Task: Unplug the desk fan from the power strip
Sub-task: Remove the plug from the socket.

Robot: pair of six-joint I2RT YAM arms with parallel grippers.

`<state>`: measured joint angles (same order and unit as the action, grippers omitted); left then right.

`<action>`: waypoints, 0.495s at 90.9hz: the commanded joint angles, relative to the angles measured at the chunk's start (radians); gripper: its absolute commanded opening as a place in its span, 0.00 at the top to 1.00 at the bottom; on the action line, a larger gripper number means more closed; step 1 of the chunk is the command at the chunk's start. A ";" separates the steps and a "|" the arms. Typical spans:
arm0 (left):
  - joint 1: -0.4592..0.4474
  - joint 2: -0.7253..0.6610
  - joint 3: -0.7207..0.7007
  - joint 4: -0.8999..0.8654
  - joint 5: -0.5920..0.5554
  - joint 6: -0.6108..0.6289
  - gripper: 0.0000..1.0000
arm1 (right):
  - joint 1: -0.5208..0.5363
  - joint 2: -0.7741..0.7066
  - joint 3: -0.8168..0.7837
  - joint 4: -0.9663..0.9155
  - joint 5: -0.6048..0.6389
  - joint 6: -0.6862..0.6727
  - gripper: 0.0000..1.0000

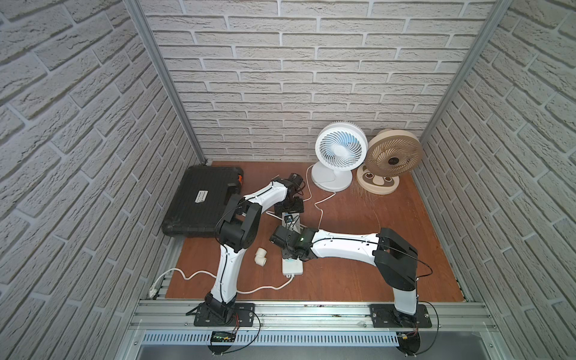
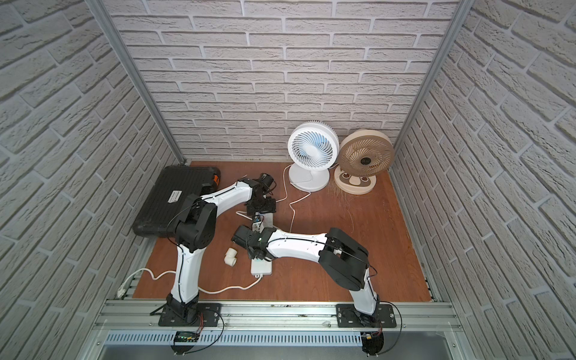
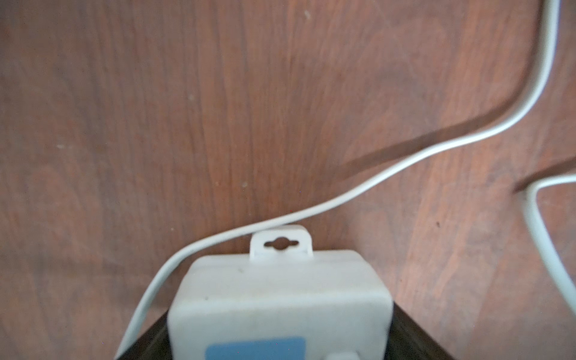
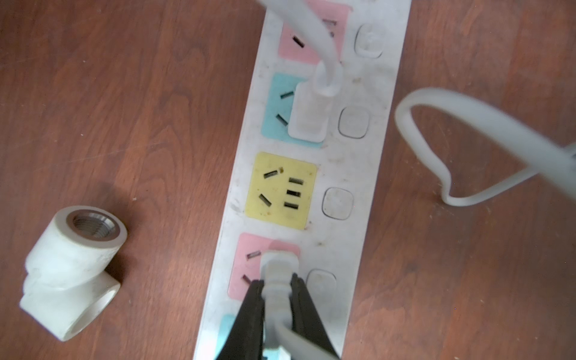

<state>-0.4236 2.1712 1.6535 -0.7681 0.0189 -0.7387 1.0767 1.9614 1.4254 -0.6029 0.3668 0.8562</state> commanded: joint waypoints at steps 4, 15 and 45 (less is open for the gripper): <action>0.012 0.054 -0.061 -0.093 0.004 0.009 1.00 | 0.012 0.009 0.091 -0.097 0.089 -0.026 0.97; 0.011 0.053 -0.063 -0.089 0.007 0.009 1.00 | 0.027 0.079 0.168 -0.170 0.137 -0.040 0.97; 0.011 0.054 -0.064 -0.088 0.009 0.010 1.00 | 0.057 0.175 0.309 -0.285 0.202 -0.067 0.97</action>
<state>-0.4236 2.1685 1.6482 -0.7658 0.0204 -0.7330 1.1278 2.1357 1.6928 -0.8738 0.4896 0.8413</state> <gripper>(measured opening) 0.866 0.166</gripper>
